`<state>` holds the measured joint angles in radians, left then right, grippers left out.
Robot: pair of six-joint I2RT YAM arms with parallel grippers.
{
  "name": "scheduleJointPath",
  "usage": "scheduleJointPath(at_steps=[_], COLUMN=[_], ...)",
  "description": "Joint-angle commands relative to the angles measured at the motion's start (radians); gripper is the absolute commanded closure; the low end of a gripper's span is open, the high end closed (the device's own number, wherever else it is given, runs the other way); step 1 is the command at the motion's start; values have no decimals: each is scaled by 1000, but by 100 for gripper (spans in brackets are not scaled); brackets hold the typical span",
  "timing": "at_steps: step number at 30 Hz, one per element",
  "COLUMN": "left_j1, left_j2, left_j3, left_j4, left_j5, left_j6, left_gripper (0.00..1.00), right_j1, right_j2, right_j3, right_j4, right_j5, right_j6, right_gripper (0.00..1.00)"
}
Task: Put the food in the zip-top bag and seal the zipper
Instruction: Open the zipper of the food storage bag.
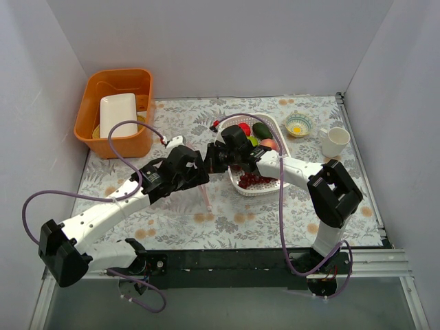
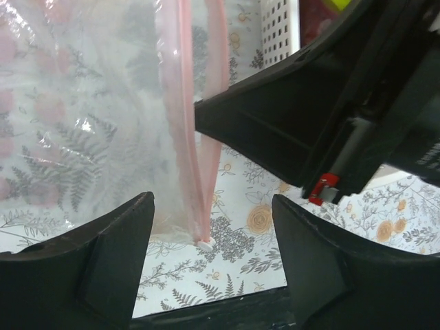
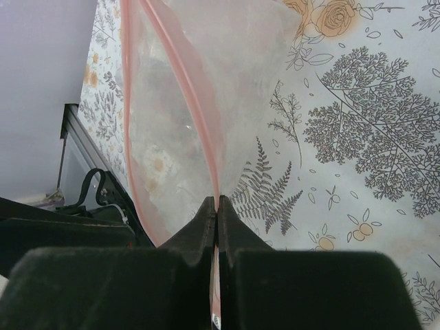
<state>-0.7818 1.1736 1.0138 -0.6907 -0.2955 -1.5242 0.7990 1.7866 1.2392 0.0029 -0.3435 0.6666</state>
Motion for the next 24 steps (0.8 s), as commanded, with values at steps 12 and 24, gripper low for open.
scheduleJointPath(at_steps=[12, 24], left_j1=[1, 1], left_j2=[32, 58], left_j3=[-31, -24], left_j4=[-66, -67], left_j5=[-74, -123], left_j6=[-85, -82], left_gripper=[36, 48], right_j1=[11, 23], right_j2=[-16, -39], right_j3=[28, 14], right_j4=[3, -29], right_j5=[18, 40], right_j6=[-4, -24], right_gripper=[99, 99])
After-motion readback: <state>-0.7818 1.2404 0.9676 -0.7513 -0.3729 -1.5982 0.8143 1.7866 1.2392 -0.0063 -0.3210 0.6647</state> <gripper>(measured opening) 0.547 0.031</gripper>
